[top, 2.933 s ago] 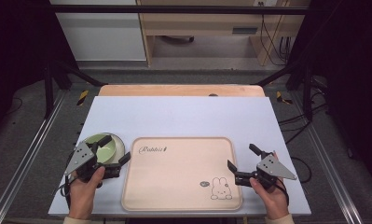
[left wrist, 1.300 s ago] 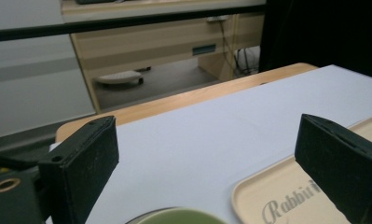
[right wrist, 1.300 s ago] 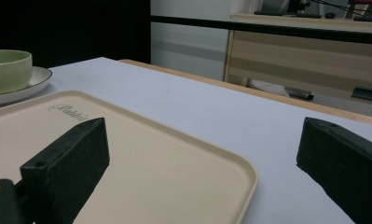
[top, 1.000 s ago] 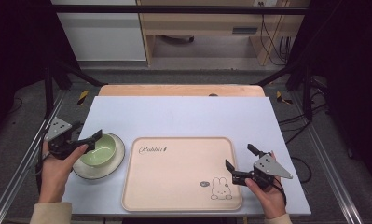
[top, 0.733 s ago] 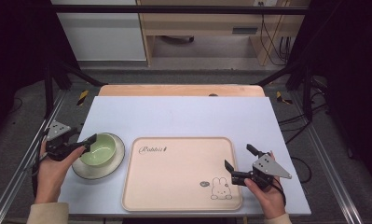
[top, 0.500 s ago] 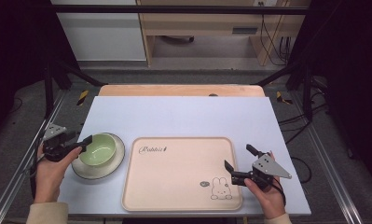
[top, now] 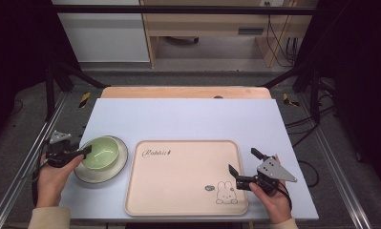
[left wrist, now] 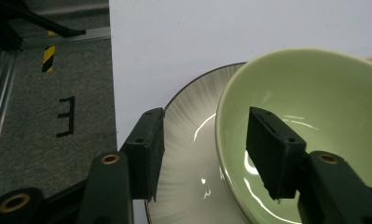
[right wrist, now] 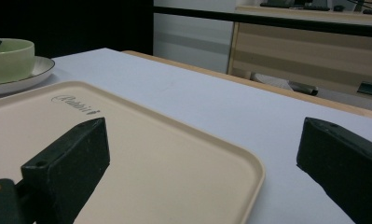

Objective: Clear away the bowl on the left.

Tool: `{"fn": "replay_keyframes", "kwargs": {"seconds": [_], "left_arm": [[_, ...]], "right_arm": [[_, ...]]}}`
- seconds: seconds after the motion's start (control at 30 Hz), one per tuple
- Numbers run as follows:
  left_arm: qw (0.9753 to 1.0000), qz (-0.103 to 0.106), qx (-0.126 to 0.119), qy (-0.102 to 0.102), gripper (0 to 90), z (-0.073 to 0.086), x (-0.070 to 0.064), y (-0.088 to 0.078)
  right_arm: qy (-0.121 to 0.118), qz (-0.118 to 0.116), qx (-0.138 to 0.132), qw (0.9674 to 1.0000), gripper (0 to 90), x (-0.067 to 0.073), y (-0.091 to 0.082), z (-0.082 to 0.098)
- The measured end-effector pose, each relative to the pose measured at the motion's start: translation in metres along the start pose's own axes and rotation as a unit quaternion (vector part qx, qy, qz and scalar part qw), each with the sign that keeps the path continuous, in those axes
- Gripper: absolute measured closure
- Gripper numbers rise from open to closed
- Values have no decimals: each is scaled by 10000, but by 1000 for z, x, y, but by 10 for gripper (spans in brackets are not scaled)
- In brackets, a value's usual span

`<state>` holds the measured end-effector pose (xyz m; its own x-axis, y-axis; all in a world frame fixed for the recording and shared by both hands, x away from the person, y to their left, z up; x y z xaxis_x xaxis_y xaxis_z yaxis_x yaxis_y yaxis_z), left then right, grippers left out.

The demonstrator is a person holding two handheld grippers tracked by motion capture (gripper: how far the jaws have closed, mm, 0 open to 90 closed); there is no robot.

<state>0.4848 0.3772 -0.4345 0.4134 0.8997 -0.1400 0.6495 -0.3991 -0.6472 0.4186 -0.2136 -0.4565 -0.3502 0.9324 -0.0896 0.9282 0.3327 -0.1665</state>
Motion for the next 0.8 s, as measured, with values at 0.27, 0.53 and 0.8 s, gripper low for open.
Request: {"fn": "replay_keyframes", "kwargs": {"seconds": [0.27,0.53,0.8], "left_arm": [[9999,1,171,-6,552,2,0,4],[9997,52,226,-78,607,4,2,4],[9995,83,293,-88,629,5,1,9]], "right_arm": [[-5,-21,5,10000,26,0,0,0],[-2,-21,14,10000,26,0,0,1],[0,-29,15,10000,26,0,1,0]]}}
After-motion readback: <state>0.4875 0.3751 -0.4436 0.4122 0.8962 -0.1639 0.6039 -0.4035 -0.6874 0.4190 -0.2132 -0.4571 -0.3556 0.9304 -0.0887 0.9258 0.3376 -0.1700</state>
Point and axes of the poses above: each handheld gripper's, and its own axes: y roughly forward along the jaws, z roughly out of its underside, x roughly to its left, the point moved 1 cm from there along y, roughly forward along the jaws, and after that the axes turned 13 degrees about z, right-handed, at the moved point
